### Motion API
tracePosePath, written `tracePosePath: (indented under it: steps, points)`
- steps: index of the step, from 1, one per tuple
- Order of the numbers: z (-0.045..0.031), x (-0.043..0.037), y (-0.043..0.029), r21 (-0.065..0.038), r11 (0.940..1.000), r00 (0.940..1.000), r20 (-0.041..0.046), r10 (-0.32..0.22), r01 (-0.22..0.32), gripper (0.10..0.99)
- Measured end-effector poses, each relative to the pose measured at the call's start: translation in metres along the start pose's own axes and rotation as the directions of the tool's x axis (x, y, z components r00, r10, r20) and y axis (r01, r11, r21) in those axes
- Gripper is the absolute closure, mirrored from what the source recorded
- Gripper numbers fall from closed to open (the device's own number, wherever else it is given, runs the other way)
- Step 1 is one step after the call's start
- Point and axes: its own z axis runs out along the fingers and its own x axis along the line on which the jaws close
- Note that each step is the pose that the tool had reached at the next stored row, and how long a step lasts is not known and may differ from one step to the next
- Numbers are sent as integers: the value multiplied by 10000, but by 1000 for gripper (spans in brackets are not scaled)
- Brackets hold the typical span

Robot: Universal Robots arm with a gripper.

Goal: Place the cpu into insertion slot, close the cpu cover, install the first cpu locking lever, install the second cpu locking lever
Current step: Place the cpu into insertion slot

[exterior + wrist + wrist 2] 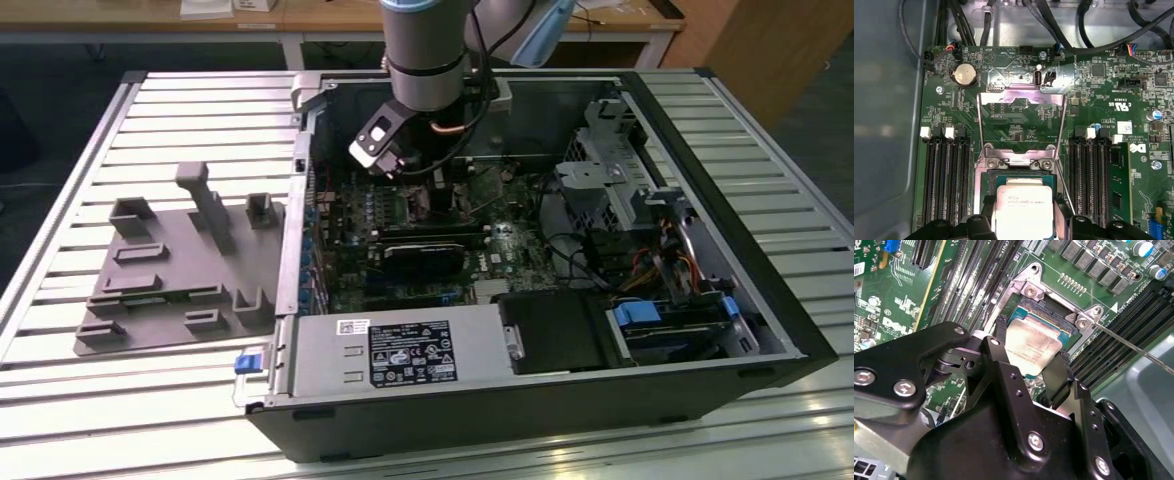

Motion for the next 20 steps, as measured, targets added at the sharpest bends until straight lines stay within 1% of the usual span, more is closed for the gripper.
tracePosePath:
  steps: [8,20]
  points:
    - [37,18,-26,1,10000,10000,-40,5,-5,549]
    - [63,38,-21,-1,10000,10000,-44,5,-5,549]
